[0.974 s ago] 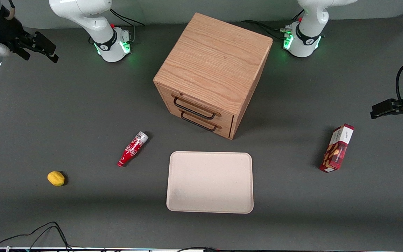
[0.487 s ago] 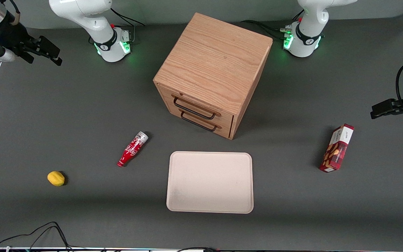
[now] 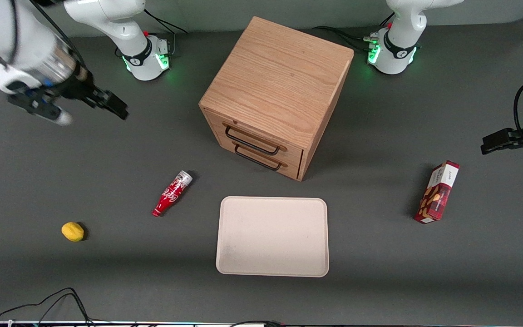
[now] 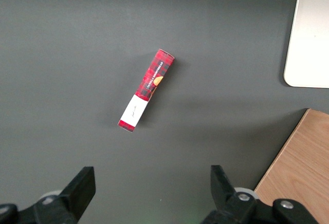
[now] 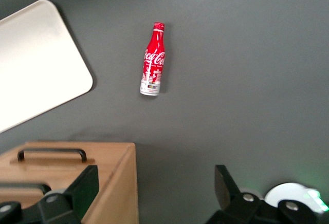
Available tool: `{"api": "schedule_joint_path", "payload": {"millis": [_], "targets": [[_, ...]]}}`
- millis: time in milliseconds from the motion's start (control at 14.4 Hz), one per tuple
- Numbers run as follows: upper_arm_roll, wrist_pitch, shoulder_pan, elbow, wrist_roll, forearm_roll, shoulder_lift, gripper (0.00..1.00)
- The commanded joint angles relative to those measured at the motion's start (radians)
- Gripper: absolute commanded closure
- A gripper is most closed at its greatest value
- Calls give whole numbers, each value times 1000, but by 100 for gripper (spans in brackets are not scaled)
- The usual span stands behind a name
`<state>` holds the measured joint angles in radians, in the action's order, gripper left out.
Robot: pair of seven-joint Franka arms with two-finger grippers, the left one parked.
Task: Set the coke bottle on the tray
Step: 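Move the right gripper down over the red Coca-Cola bottle, then close the right gripper around the bottle's body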
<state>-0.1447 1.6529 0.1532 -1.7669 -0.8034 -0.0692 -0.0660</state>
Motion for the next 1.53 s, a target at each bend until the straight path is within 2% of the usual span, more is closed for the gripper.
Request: {"api": "schedule_joint_path", "payload": {"millis": [0, 139, 348, 626, 765, 1043, 1252, 1461], "targets": [[-25, 77, 3, 18, -170, -29, 167, 0], [-55, 189, 5, -17, -285, -27, 269, 0], [-61, 342, 6, -52, -350, -8, 397, 0], [-62, 569, 8, -129, -427, 144, 506, 0], [-61, 626, 5, -132, -431, 184, 547, 0], [-47, 729, 5, -155, -433, 213, 609, 0], [-42, 751, 2, -172, -439, 252, 627, 0], [-33, 789, 0, -189, -439, 256, 640, 0]]}}
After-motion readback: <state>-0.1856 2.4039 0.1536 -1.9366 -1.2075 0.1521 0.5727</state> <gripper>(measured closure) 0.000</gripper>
